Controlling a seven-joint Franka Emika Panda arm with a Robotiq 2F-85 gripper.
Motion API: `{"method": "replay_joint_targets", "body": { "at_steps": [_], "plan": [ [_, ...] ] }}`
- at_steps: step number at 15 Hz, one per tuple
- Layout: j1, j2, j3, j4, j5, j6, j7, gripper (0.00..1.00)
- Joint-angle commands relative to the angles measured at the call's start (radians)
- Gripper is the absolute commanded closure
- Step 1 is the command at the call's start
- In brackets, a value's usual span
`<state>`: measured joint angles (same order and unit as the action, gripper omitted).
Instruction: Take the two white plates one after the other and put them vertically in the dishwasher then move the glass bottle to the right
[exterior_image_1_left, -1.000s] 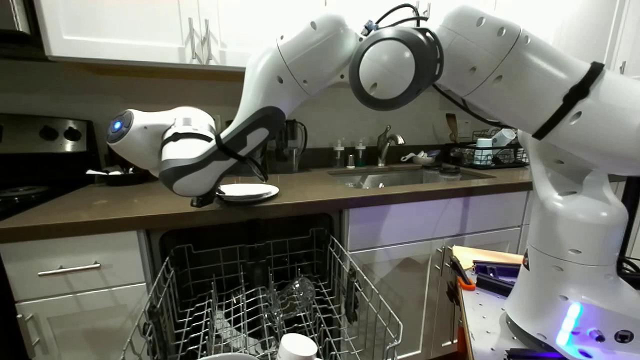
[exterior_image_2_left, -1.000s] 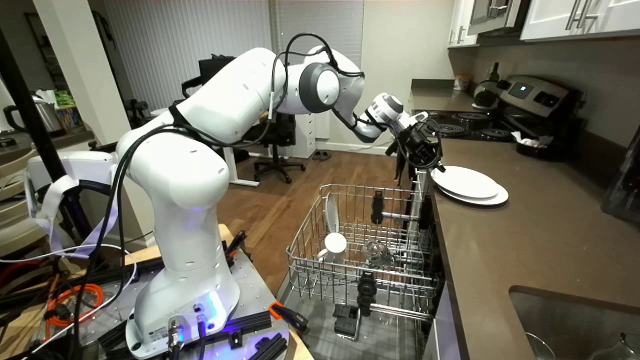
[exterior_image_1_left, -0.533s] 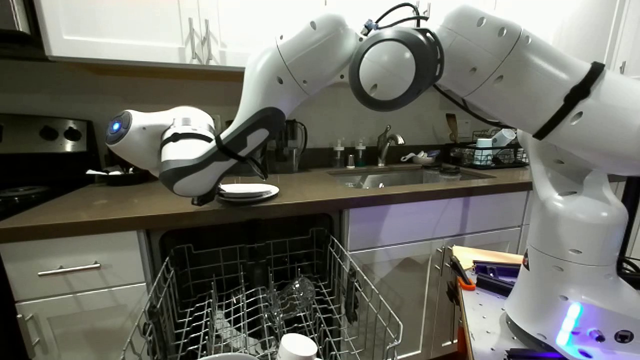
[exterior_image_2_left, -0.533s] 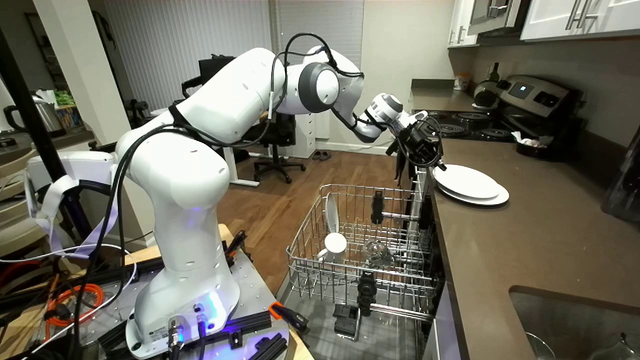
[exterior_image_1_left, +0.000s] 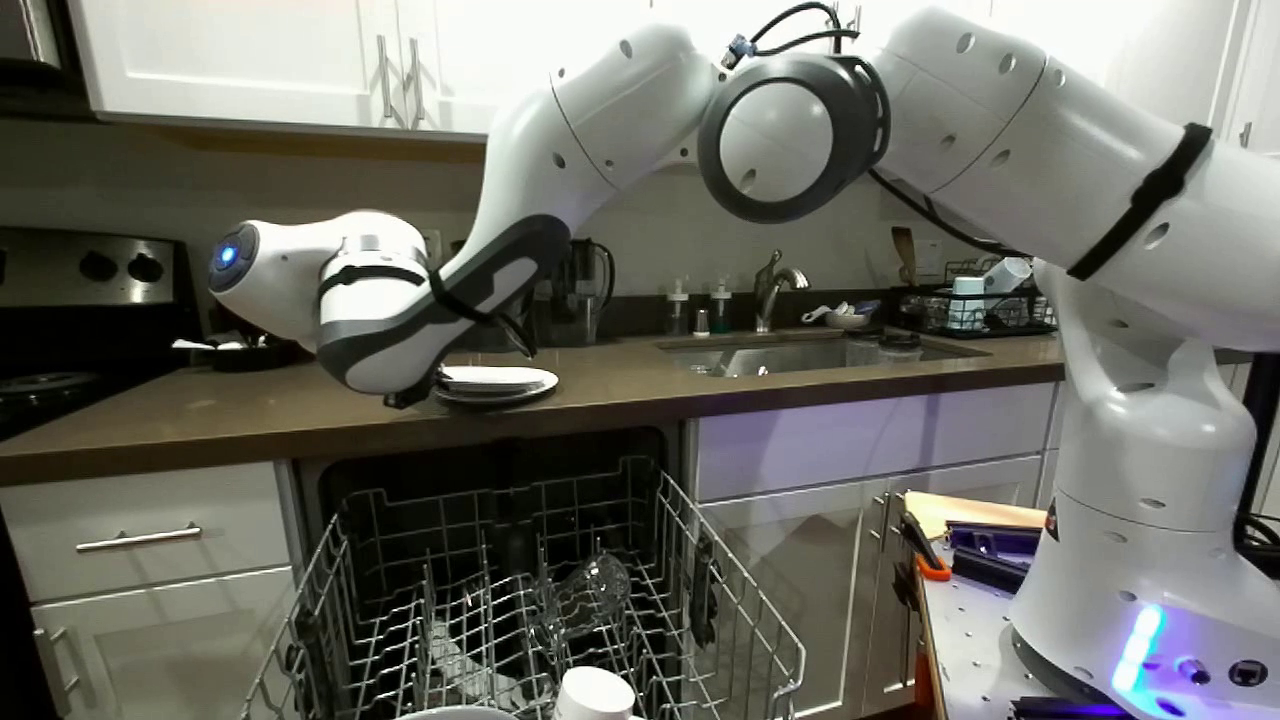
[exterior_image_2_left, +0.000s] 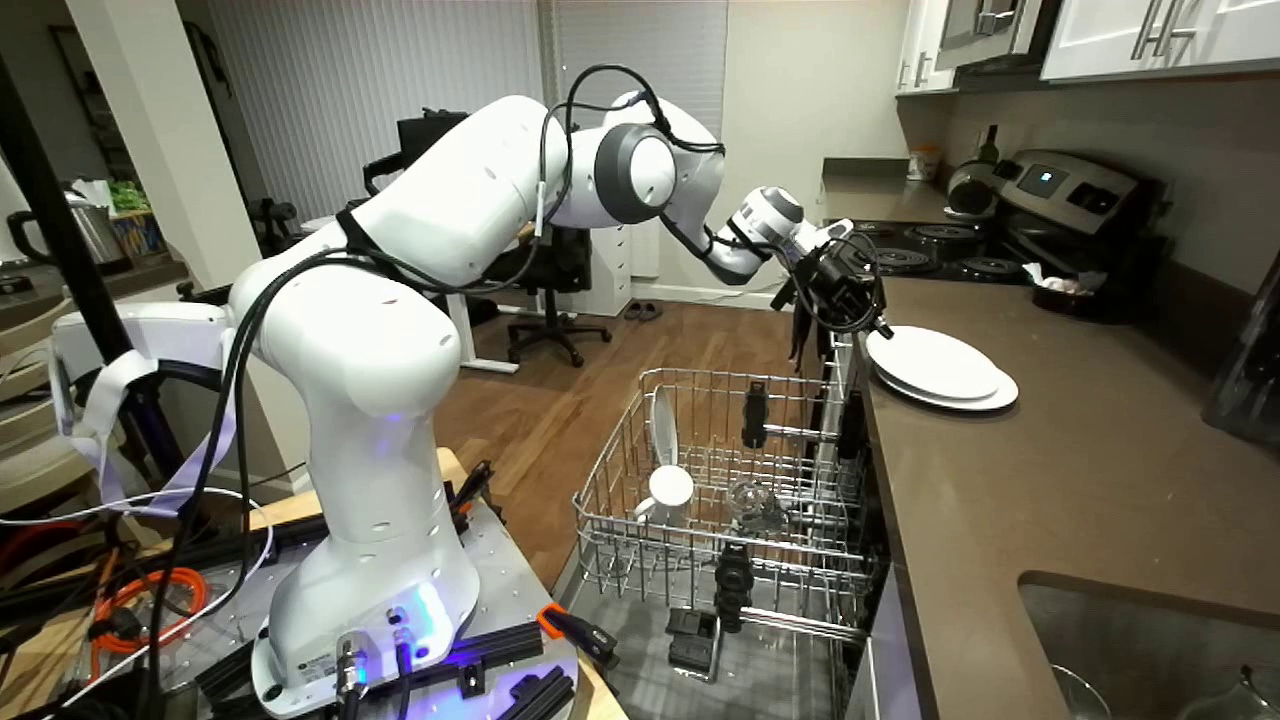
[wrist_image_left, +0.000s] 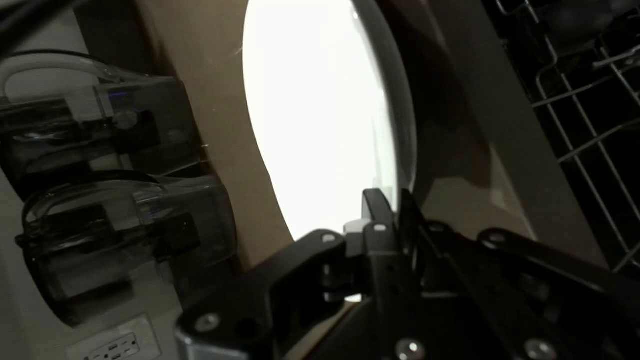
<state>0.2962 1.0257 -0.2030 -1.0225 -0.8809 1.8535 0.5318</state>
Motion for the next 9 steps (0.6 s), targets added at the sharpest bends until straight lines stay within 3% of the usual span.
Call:
{"method": "replay_joint_targets", "body": {
  "at_steps": [1,9],
  "plan": [
    [0.035,-0.043,-0.017,-0.047,-0.037,-0.059,0.048,0.95],
    [0.094,-0.109,0.0,-0.118,-0.123,-0.16,0.111,0.95]
  ]
}}
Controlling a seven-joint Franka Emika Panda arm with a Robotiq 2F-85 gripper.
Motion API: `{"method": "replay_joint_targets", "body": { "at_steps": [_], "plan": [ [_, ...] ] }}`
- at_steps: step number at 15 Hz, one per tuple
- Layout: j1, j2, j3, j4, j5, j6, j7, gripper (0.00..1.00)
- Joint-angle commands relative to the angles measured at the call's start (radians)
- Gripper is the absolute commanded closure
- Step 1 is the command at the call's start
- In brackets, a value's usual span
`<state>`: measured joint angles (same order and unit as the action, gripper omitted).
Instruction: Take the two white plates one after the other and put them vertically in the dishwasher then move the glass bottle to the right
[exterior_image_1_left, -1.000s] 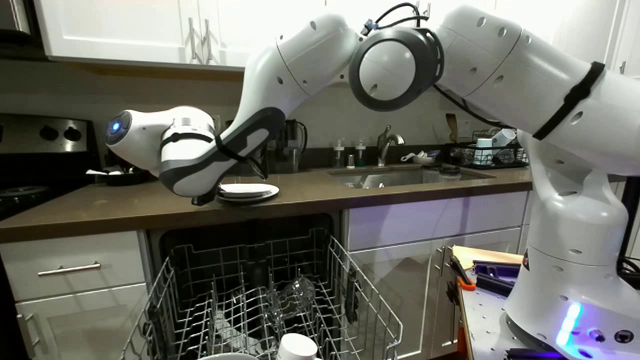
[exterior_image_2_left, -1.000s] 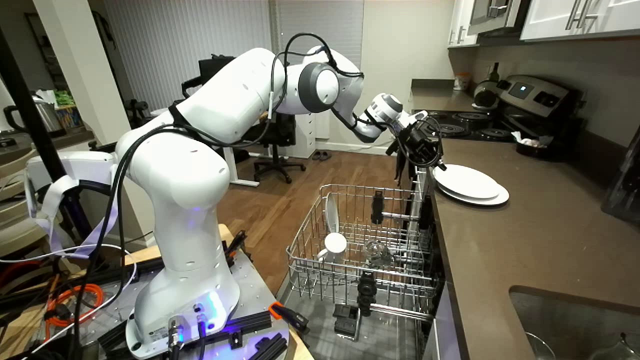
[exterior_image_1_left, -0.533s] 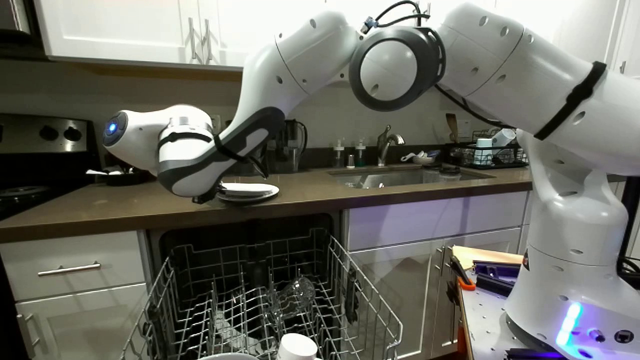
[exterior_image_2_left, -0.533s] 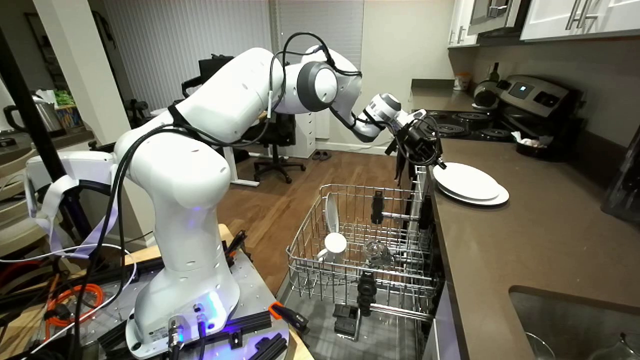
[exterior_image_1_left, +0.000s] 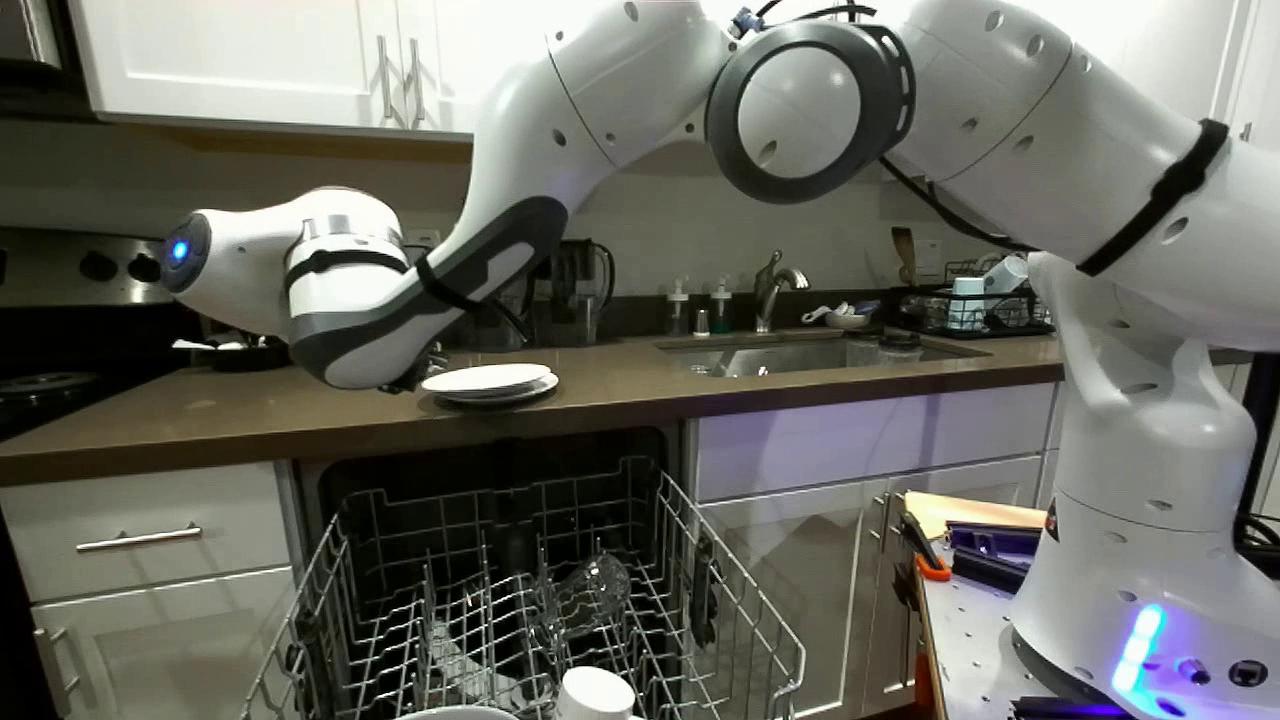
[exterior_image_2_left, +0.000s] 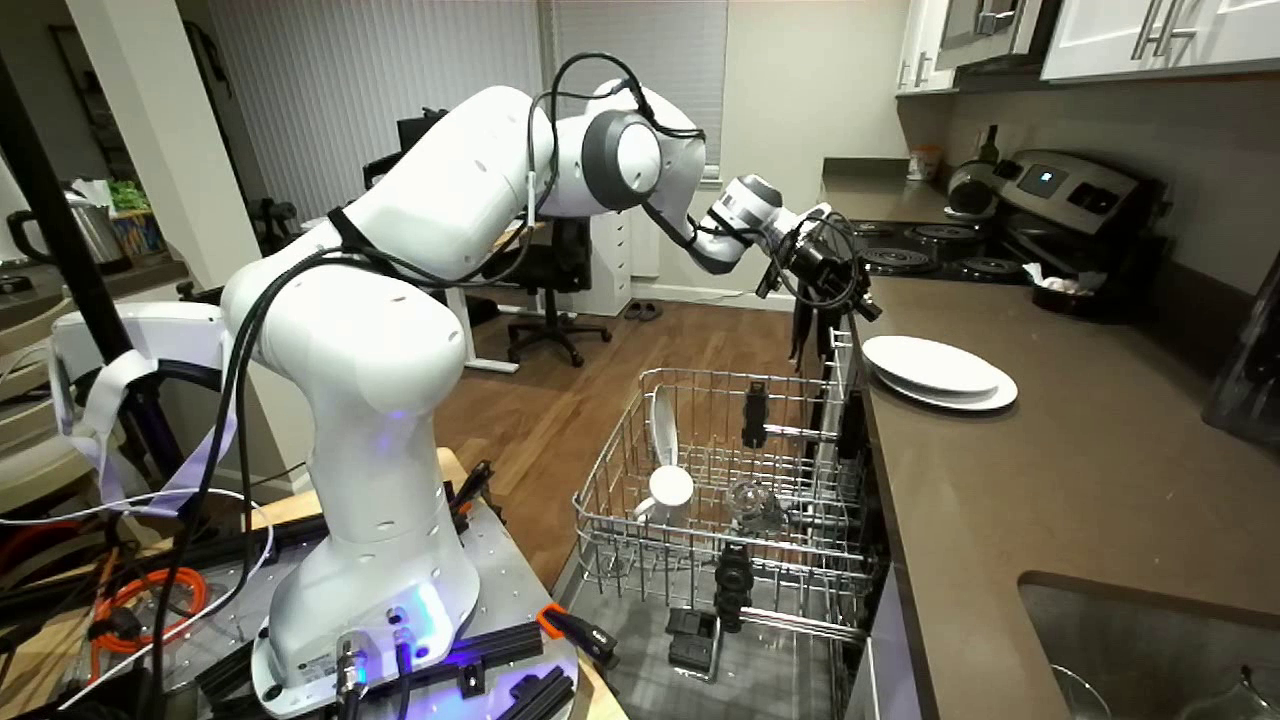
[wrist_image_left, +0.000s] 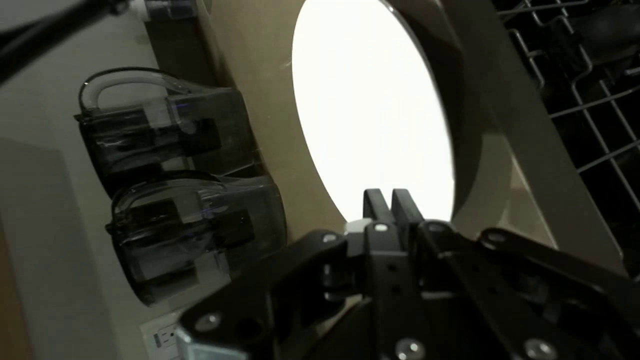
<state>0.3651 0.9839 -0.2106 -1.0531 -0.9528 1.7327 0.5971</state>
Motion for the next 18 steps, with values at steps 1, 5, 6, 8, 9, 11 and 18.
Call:
{"method": "replay_joint_targets", "body": {
  "at_steps": [1,5,6,8,9,11,18],
  "plan": [
    [0.026,-0.073,0.014,-0.094,-0.059,-0.05,0.05,0.95],
    [0.008,-0.093,0.057,-0.121,-0.059,-0.055,0.04,0.95],
    [-0.003,-0.096,0.069,-0.125,-0.048,-0.044,0.032,0.87],
    [-0.02,-0.095,0.087,-0.125,-0.044,-0.023,0.026,0.67],
    [-0.027,-0.091,0.093,-0.121,-0.045,-0.015,0.023,0.71],
    [-0.046,-0.082,0.104,-0.112,-0.045,0.014,0.016,0.67],
    [-0.123,-0.051,0.126,-0.084,-0.016,0.172,-0.018,0.78]
  ]
}}
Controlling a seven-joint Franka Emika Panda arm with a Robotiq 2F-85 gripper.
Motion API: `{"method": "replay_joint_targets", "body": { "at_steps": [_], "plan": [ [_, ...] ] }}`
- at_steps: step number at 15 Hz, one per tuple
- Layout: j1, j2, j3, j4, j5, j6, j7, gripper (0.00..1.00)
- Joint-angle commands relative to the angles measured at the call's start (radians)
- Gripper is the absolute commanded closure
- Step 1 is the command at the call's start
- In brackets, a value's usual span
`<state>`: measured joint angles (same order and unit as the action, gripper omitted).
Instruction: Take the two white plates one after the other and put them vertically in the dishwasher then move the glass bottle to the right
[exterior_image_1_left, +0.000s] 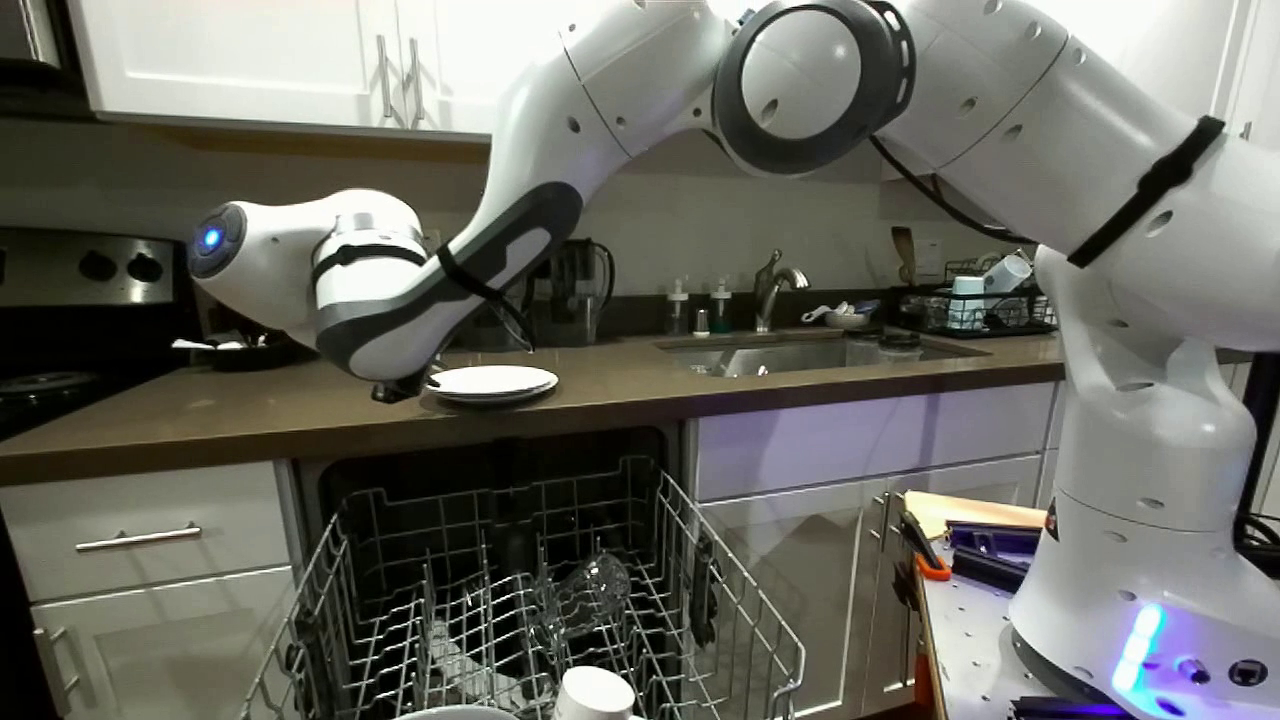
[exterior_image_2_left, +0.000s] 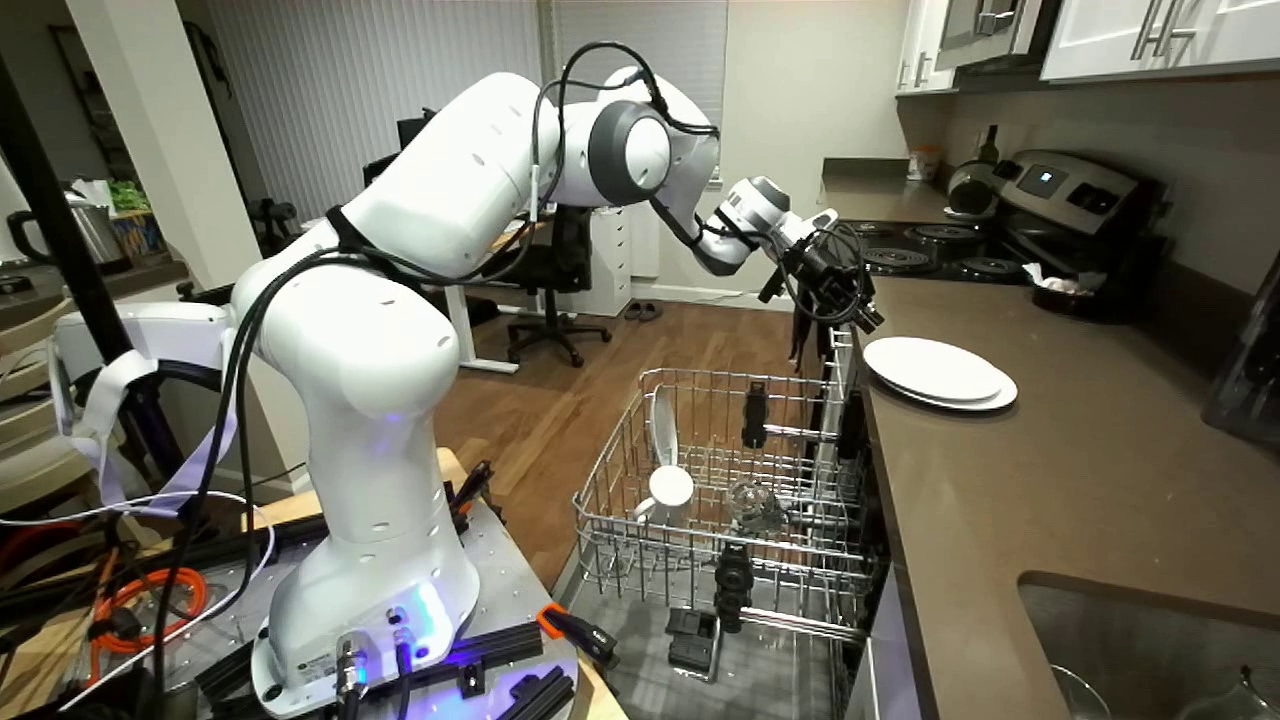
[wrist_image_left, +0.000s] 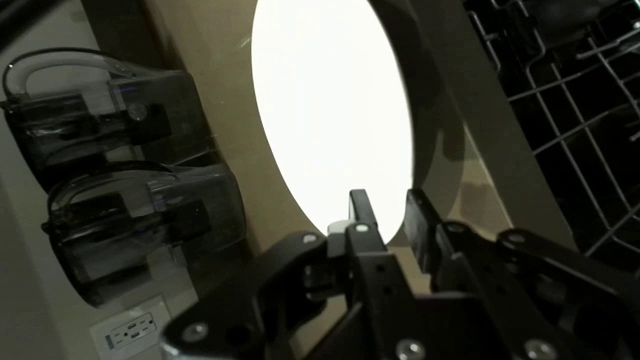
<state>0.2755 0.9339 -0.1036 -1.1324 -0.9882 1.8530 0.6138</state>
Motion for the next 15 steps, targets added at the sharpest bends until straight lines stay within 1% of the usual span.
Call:
{"method": "replay_joint_targets", "body": {
  "at_steps": [1,2,3,4,7,8,9,10,11,12,13,14,15],
  "plan": [
    [-0.039,0.005,0.018,-0.002,0.022,0.064,-0.036,0.77],
    [-0.045,0.009,0.018,-0.002,0.025,0.074,-0.038,0.72],
    [-0.049,0.011,0.019,-0.002,0.027,0.082,-0.039,0.68],
    [-0.051,0.014,0.019,-0.001,0.028,0.086,-0.039,0.62],
    [-0.051,0.018,0.017,-0.002,0.029,0.092,-0.039,0.59],
    [-0.047,0.021,0.013,-0.001,0.025,0.09,-0.035,0.62],
    [-0.046,0.022,0.013,0.0,0.024,0.091,-0.035,0.61],
    [-0.043,0.027,0.007,0.004,0.018,0.084,-0.032,0.64],
    [-0.04,0.03,0.004,0.006,0.016,0.078,-0.031,0.63],
    [-0.04,0.033,0.003,0.007,0.015,0.076,-0.031,0.66],
    [-0.04,0.034,0.002,0.008,0.015,0.077,-0.031,0.65],
    [-0.039,0.039,0.0,0.011,0.014,0.073,-0.031,0.69],
    [-0.039,0.041,-0.001,0.011,0.013,0.073,-0.031,0.7]
  ]
}}
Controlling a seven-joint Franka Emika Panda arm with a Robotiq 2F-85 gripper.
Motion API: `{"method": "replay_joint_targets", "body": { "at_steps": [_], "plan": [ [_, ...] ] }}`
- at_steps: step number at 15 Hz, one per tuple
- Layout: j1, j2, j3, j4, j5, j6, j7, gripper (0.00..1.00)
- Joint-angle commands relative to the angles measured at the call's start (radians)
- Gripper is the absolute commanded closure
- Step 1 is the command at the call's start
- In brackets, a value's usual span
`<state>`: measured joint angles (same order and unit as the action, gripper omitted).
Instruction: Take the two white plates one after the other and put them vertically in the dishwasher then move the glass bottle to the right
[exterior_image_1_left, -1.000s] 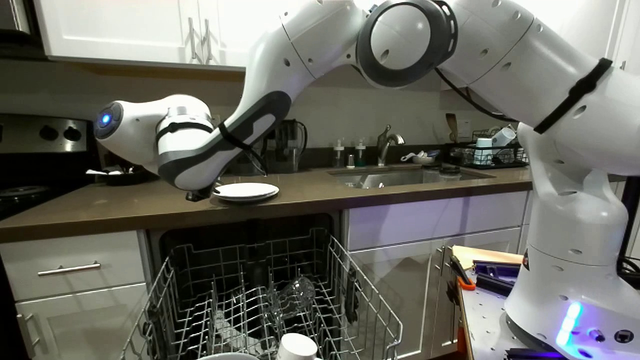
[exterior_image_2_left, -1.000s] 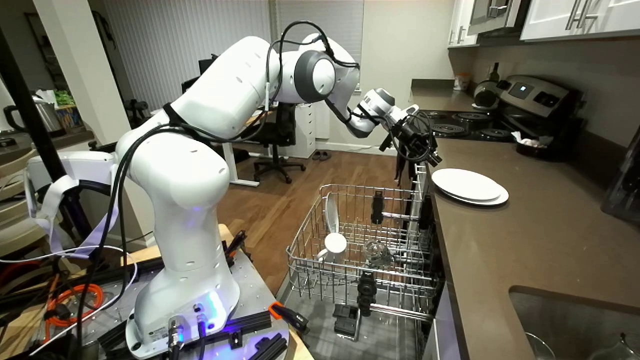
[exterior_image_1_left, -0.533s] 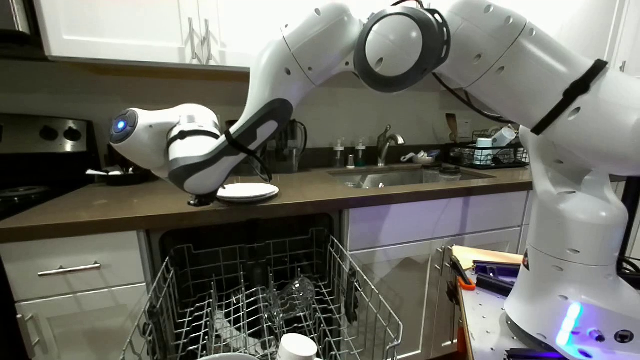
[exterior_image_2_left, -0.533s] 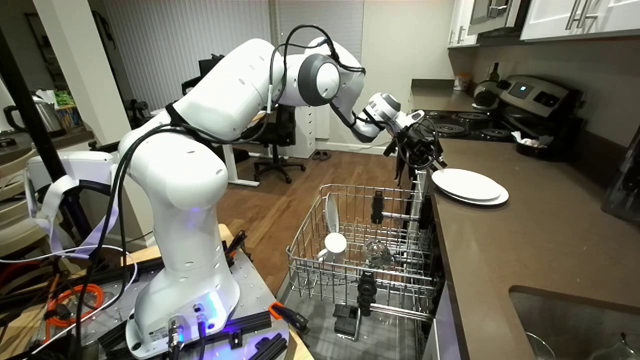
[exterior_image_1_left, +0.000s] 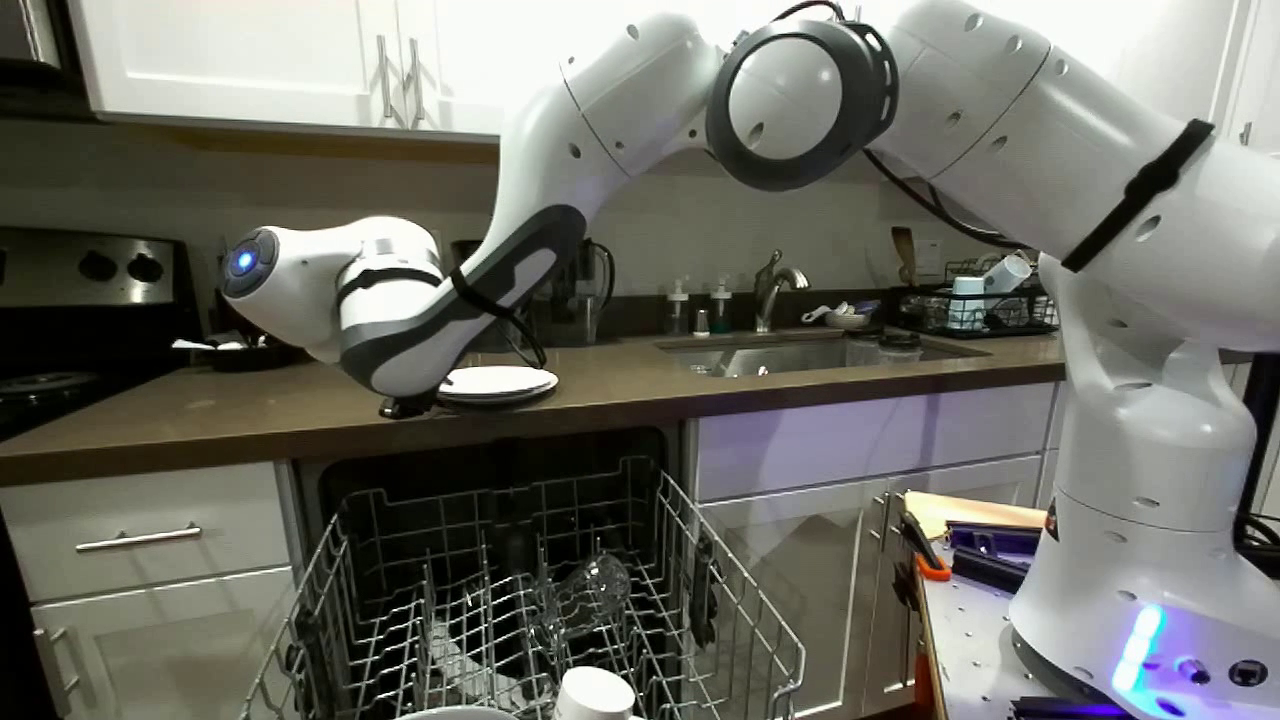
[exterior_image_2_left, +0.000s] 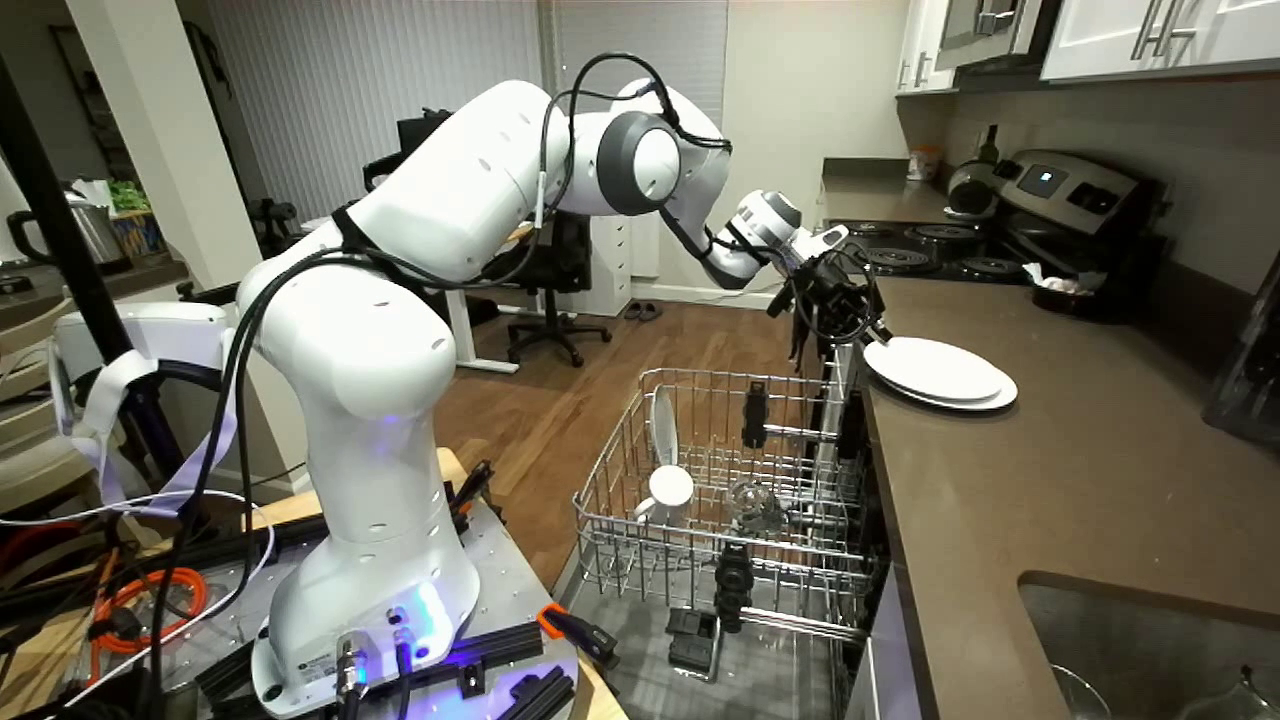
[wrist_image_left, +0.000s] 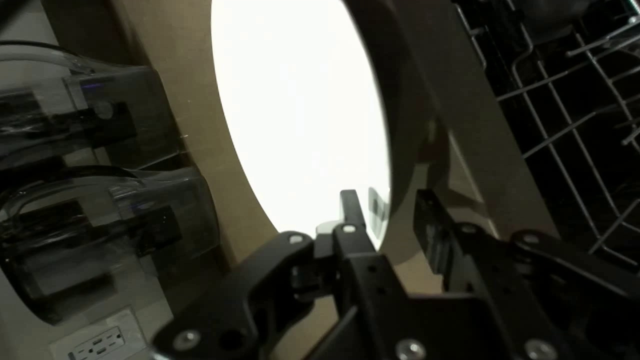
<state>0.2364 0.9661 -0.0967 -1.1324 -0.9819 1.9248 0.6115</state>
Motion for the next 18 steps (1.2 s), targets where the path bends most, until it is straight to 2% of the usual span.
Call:
{"method": "replay_joint_targets", "body": {
  "at_steps": [1,9,10,11,12,13,15,18],
  "plan": [
    [0.001,0.011,-0.009,0.013,0.006,0.001,-0.029,0.72],
    [0.004,0.02,-0.027,0.021,-0.008,-0.005,-0.028,0.71],
    [0.003,0.02,-0.029,0.021,-0.009,-0.005,-0.028,0.75],
    [0.003,0.021,-0.031,0.021,-0.009,-0.004,-0.028,0.91],
    [0.002,0.022,-0.033,0.021,-0.009,-0.004,-0.028,0.93],
    [0.003,0.022,-0.034,0.02,-0.01,-0.004,-0.026,0.92],
    [0.004,0.021,-0.034,0.019,-0.01,-0.005,-0.024,1.0],
    [0.008,0.019,-0.04,0.022,-0.021,-0.01,-0.02,0.96]
  ]
}}
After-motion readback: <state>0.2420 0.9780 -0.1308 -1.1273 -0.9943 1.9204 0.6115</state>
